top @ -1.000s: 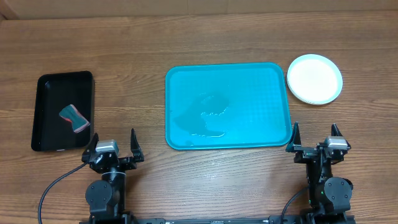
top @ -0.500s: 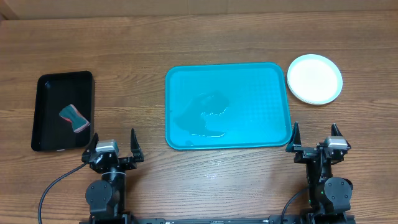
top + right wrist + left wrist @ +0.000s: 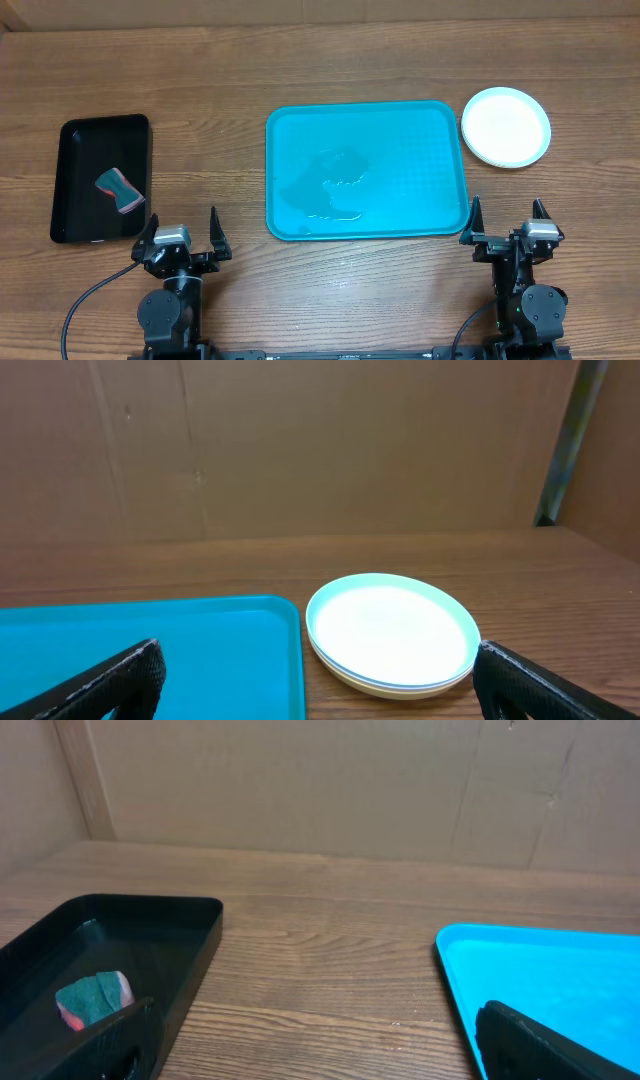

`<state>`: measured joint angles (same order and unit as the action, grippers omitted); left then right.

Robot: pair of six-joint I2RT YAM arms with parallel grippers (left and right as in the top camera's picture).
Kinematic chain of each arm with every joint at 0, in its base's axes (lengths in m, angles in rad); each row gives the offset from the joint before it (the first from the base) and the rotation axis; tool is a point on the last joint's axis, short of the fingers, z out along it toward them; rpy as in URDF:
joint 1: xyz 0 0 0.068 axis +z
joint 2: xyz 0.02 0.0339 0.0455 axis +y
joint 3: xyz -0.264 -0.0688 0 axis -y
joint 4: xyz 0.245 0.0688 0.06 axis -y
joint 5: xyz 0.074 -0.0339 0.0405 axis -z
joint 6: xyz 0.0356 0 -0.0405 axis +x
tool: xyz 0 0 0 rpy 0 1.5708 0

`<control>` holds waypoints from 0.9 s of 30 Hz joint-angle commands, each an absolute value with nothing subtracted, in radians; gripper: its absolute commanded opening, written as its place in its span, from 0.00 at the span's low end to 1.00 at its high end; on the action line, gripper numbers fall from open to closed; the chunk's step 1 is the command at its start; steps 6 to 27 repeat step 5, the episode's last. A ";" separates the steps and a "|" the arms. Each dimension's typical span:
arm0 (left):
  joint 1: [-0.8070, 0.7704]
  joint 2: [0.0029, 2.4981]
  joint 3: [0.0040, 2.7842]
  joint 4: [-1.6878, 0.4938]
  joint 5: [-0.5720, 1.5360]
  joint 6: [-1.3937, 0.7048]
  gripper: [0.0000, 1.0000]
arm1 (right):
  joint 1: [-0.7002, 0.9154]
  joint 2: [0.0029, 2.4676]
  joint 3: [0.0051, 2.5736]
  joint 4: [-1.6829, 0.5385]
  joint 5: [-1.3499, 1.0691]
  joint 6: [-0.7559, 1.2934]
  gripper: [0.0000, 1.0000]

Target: Clean dirty plates on tray and stack at the side

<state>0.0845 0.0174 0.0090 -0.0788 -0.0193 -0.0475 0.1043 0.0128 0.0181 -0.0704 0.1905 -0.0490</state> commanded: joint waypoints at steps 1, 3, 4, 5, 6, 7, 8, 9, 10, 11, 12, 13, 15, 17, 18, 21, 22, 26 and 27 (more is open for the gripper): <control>0.078 0.004 0.006 -0.078 -0.008 -0.022 1.00 | 0.098 0.003 0.008 -0.065 0.190 -0.053 1.00; 0.078 0.004 0.006 -0.078 -0.008 -0.022 1.00 | 0.098 0.003 0.008 -0.065 0.190 -0.054 1.00; 0.078 0.004 0.006 -0.078 -0.007 -0.022 1.00 | 0.098 0.003 0.008 -0.065 0.190 -0.054 1.00; 0.078 0.004 0.006 -0.078 -0.008 -0.022 1.00 | 0.098 0.003 0.008 -0.065 0.190 -0.054 1.00; 0.078 0.004 0.006 -0.078 -0.008 -0.022 1.00 | 0.098 0.003 0.008 -0.065 0.190 -0.054 1.00; 0.078 0.004 0.006 -0.078 -0.008 -0.022 1.00 | 0.098 0.003 0.008 -0.065 0.190 -0.054 1.00; 0.078 0.004 0.006 -0.078 -0.008 -0.022 1.00 | 0.098 0.003 0.008 -0.065 0.190 -0.054 1.00; 0.078 0.004 0.006 -0.078 -0.008 -0.022 1.00 | 0.098 0.003 0.008 -0.065 0.190 -0.054 1.00; 0.078 0.004 0.006 -0.078 -0.008 -0.022 1.00 | 0.098 0.003 0.008 -0.065 0.190 -0.054 1.00; 0.078 0.004 0.006 -0.078 -0.008 -0.022 1.00 | 0.098 0.003 0.008 -0.065 0.190 -0.054 1.00; 0.078 0.004 0.006 -0.078 -0.008 -0.022 1.00 | 0.098 0.003 0.008 -0.065 0.190 -0.054 1.00; 0.078 0.004 0.006 -0.078 -0.008 -0.022 1.00 | 0.098 0.003 0.008 -0.065 0.190 -0.054 1.00; 0.078 0.004 0.006 -0.078 -0.008 -0.022 1.00 | 0.098 0.003 0.008 -0.065 0.190 -0.054 1.00; 0.078 0.004 0.006 -0.078 -0.008 -0.022 1.00 | 0.098 0.003 0.008 -0.065 0.190 -0.054 1.00; 0.078 0.004 0.006 -0.078 -0.008 -0.022 1.00 | 0.098 0.003 0.008 -0.065 0.190 -0.054 1.00; 0.078 0.004 0.006 -0.078 -0.008 -0.022 1.00 | 0.098 0.003 0.008 -0.065 0.190 -0.054 1.00; 0.078 0.004 0.006 -0.078 -0.008 -0.022 1.00 | 0.098 0.003 0.008 -0.065 0.190 -0.054 1.00; 0.078 0.004 0.006 -0.078 -0.008 -0.022 1.00 | 0.098 0.003 0.008 -0.065 0.190 -0.054 1.00; 0.078 0.004 0.006 -0.078 -0.008 -0.022 1.00 | 0.098 0.003 0.008 -0.065 0.190 -0.054 1.00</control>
